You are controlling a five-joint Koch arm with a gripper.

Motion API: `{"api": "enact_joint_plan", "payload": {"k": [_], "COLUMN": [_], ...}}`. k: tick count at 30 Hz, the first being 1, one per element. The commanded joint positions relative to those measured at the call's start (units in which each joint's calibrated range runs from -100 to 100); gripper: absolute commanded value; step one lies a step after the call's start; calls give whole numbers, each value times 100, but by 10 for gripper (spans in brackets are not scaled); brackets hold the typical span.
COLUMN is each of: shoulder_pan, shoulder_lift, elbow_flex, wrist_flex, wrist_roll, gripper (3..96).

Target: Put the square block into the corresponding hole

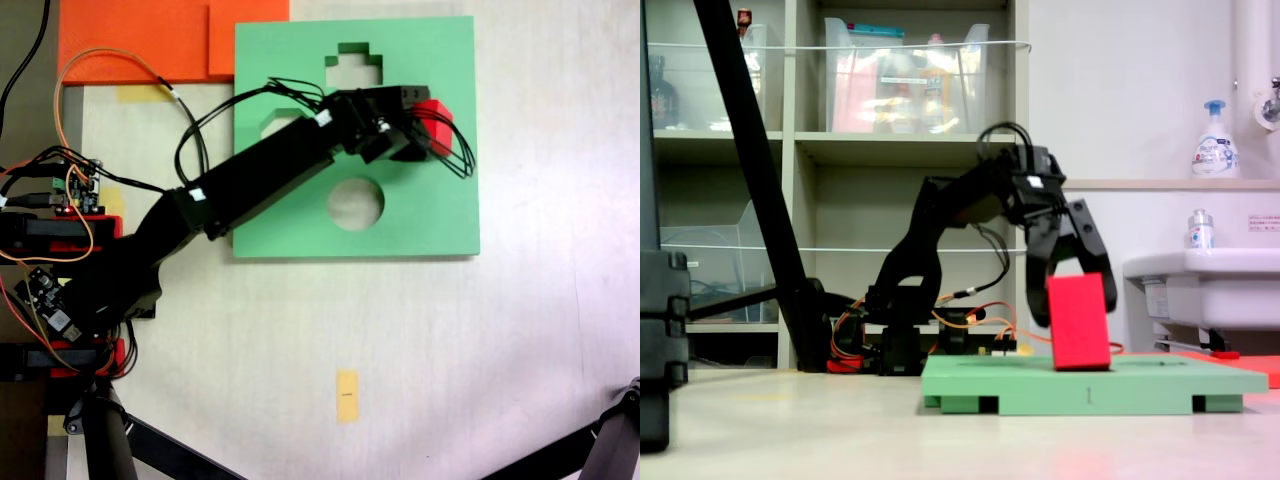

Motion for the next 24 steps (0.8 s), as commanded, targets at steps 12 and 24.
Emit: {"api": "enact_joint_plan", "payload": {"k": [12,24], "shoulder_pan": [132,239], "shoulder_lift": [-31,95], "elbow_flex": [348,329], "wrist_flex": [135,-221], "wrist_roll": [-20,-93], "gripper": [295,294]}}
